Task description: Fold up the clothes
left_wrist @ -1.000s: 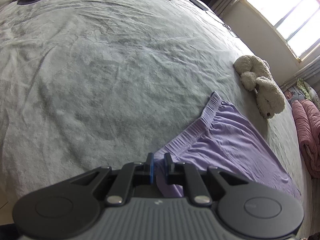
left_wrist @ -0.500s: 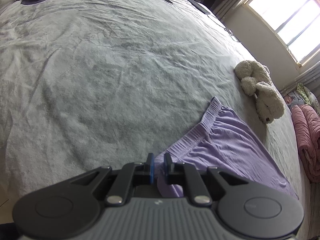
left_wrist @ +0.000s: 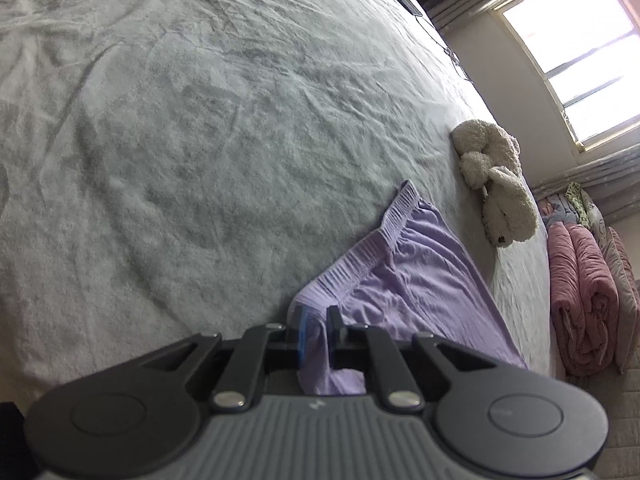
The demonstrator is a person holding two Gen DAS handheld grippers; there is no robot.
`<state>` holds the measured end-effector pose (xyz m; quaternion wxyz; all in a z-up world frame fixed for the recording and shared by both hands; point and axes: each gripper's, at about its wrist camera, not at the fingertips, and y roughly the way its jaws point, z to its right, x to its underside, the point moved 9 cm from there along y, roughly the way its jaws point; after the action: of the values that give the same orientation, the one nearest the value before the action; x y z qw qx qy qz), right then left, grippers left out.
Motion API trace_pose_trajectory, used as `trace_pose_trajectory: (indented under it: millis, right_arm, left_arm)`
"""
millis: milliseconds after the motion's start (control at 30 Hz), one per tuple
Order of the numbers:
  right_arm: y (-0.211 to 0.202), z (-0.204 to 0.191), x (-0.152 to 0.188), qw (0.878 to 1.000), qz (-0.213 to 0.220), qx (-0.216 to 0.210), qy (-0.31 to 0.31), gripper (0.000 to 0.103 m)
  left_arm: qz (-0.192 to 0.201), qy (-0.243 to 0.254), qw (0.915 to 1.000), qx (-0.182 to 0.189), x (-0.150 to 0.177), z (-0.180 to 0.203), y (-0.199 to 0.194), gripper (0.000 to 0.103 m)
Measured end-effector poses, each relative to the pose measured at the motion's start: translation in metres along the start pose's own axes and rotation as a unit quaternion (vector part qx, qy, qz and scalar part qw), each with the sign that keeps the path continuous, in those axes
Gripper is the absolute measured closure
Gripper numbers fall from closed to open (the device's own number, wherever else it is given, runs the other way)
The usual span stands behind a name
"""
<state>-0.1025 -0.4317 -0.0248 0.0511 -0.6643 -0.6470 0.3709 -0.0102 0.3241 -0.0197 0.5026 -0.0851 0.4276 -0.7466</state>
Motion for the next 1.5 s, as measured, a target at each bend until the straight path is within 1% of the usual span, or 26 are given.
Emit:
trace_pose_trajectory:
  millis: [33, 133, 233, 333, 433, 467, 567, 633, 667, 700, 800, 933, 1000, 1267, 1500]
  right_arm:
    - [0.0, 0.001, 0.0, 1.0, 0.001, 0.001, 0.001, 0.101]
    - [0.001, 0.003, -0.002, 1.0, 0.001, 0.002, 0.009, 0.101]
    - [0.002, 0.001, 0.0, 1.0, 0.0, 0.003, 0.008, 0.101]
    - [0.002, 0.0, 0.0, 1.0, 0.002, 0.005, 0.008, 0.101]
    - [0.002, 0.002, -0.001, 1.0, 0.001, 0.004, 0.014, 0.101]
    - [0.002, 0.002, -0.001, 1.0, 0.001, 0.004, 0.015, 0.101]
    - [0.002, 0.003, 0.0, 1.0, -0.001, 0.005, 0.018, 0.101]
    - [0.002, 0.002, 0.0, 1.0, 0.0, 0.005, 0.019, 0.101]
    - [0.002, 0.002, 0.0, 1.0, 0.002, 0.006, 0.019, 0.101]
    - [0.002, 0.002, -0.001, 1.0, 0.005, 0.006, 0.019, 0.101]
    - [0.0, 0.0, -0.003, 1.0, 0.014, 0.006, 0.015, 0.101]
    - [-0.002, -0.006, -0.007, 1.0, 0.03, 0.006, 0.0, 0.101]
    - [-0.003, -0.011, -0.009, 0.999, 0.038, 0.005, -0.007, 0.101]
    - [-0.008, -0.033, -0.018, 0.997, 0.074, -0.002, -0.038, 0.101]
    - [-0.001, -0.053, -0.022, 0.995, 0.081, -0.01, -0.052, 0.101]
  left_arm:
    - [0.001, -0.002, 1.0, 0.004, 0.0, 0.0, -0.002, 0.09]
    - [0.004, 0.004, 0.9999, 0.009, 0.003, 0.003, -0.003, 0.083]
    - [-0.009, 0.006, 0.9999, 0.007, 0.009, 0.007, 0.005, 0.075]
    - [-0.022, 0.005, 0.9997, -0.008, 0.015, 0.005, 0.014, 0.072]
    - [-0.022, -0.004, 0.9995, -0.023, 0.015, -0.002, 0.019, 0.071]
    - [-0.02, -0.006, 0.9995, -0.024, 0.014, -0.003, 0.02, 0.069]
    - [-0.01, -0.009, 0.9997, -0.021, 0.011, -0.002, 0.024, 0.069]
    - [-0.004, -0.011, 0.9998, -0.019, 0.01, 0.0, 0.028, 0.071]
    - [0.0, -0.005, 0.9998, -0.022, 0.009, 0.002, 0.029, 0.076]
    - [0.005, 0.001, 0.9996, -0.026, 0.009, 0.003, 0.029, 0.083]
    - [0.016, 0.002, 0.9992, -0.036, 0.009, 0.002, 0.026, 0.089]
    - [0.042, 0.013, 0.9986, -0.029, 0.003, 0.008, 0.012, 0.09]
    - [0.049, 0.02, 0.9981, -0.031, 0.002, 0.01, 0.008, 0.09]
    - [0.046, 0.02, 0.9981, -0.037, 0.004, 0.01, 0.007, 0.089]
    - [0.056, 0.03, 0.9972, -0.039, 0.002, 0.016, 0.003, 0.09]
